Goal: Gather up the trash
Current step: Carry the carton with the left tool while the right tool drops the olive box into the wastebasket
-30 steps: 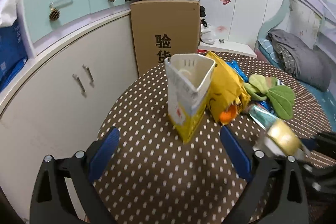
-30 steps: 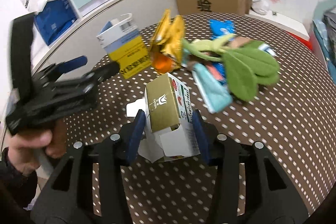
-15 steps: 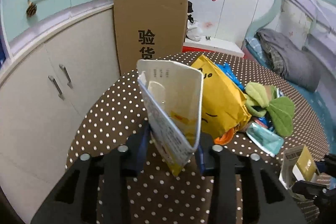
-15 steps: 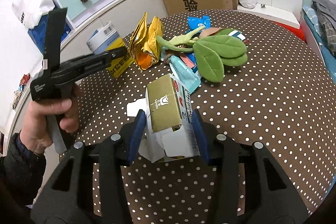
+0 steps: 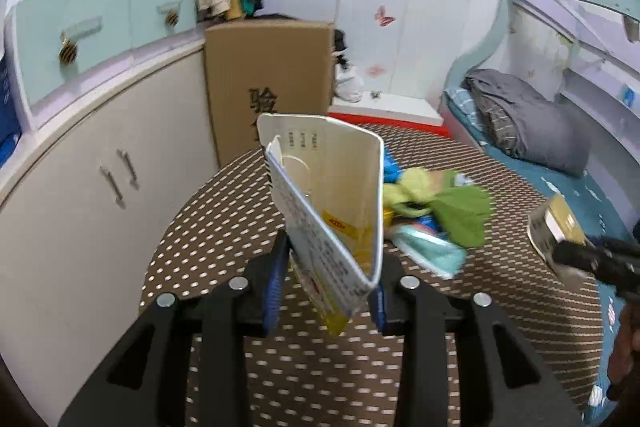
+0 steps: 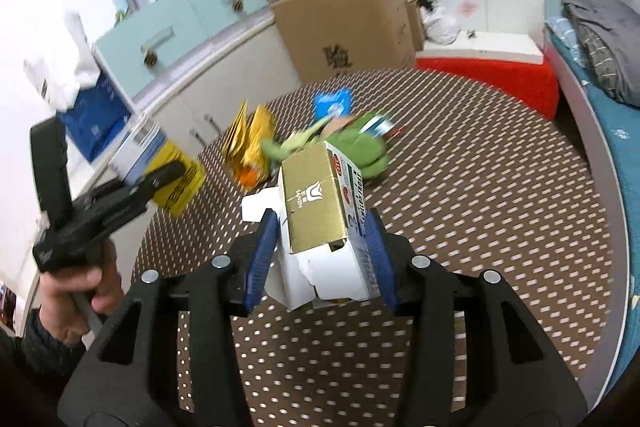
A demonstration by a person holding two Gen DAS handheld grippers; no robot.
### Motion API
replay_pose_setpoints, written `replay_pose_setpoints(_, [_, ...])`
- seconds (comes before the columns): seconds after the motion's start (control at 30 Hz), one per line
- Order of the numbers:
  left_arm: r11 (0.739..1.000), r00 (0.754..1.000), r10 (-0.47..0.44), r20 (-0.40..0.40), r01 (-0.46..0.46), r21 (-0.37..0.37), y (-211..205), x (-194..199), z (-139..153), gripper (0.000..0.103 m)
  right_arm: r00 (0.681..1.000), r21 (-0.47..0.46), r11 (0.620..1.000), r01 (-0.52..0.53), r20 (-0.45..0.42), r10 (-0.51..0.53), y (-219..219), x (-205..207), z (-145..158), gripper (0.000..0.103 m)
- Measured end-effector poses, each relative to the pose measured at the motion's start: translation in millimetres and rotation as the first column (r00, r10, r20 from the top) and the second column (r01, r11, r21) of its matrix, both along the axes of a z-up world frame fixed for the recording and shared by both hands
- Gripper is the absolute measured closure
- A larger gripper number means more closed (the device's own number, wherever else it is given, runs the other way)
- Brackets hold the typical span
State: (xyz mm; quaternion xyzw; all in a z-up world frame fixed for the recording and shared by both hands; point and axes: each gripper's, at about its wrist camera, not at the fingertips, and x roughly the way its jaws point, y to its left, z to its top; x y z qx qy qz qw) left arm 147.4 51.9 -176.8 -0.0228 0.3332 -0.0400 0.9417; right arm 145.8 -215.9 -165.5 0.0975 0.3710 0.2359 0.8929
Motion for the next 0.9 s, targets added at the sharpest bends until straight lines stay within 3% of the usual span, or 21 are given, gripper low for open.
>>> replay_pose_setpoints(0.23, [0.989, 0.989, -0.144, 0.029, 0.145, -0.022, -68.3, 1.0, 34.5, 0.069, 0.989, 0.085, 0.987, 0.134, 0.046, -0.138, -82.1, -5.2, 24.5, 0.059])
replay_pose_setpoints(0.33, [0.973, 0.977, -0.215, 0.013, 0.215, -0.089, -100.9, 4.3, 39.5, 0.069, 0.973, 0.107, 0.970, 0.216, 0.064, -0.224, -126.1, -9.6, 32.2, 0.059])
replay_pose_setpoints(0.5, [0.941, 0.944, -0.329, -0.002, 0.328, -0.080, -165.9, 3.2, 39.4, 0.069, 0.930, 0.125, 0.925, 0.360, 0.039, -0.367, -199.3, -15.5, 22.9, 0.059])
replay_pose_setpoints(0.7, [0.891, 0.892, -0.450, -0.036, 0.446, -0.086, -225.3, 0.4, 32.7, 0.069, 0.846, 0.101, 0.841, 0.531, -0.122, -0.519, -279.0, -9.5, -43.3, 0.059])
replay_pose_setpoints(0.9, [0.859, 0.856, -0.512, -0.070, 0.508, -0.064, -270.1, 2.4, 20.3, 0.069, 0.773, 0.038, 0.796, 0.605, -0.270, -0.574, -323.6, 3.4, -118.1, 0.058])
